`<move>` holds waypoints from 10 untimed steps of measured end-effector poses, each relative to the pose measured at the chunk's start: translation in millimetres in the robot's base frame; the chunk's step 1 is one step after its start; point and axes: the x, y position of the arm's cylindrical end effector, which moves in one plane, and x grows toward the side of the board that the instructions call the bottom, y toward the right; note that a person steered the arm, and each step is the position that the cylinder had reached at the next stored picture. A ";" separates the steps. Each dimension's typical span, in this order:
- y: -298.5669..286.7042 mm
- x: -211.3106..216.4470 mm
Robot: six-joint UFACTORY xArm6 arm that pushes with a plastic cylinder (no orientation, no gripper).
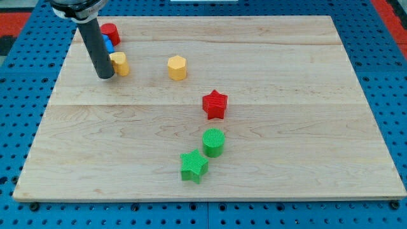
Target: Place the yellow hexagon horizontal to the yellow heart
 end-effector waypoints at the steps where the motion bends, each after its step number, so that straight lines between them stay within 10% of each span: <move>1: 75.0 14.7; 5: 225.1 -53.2; 7: 46.1 -95.1; 10: -64.0 -191.4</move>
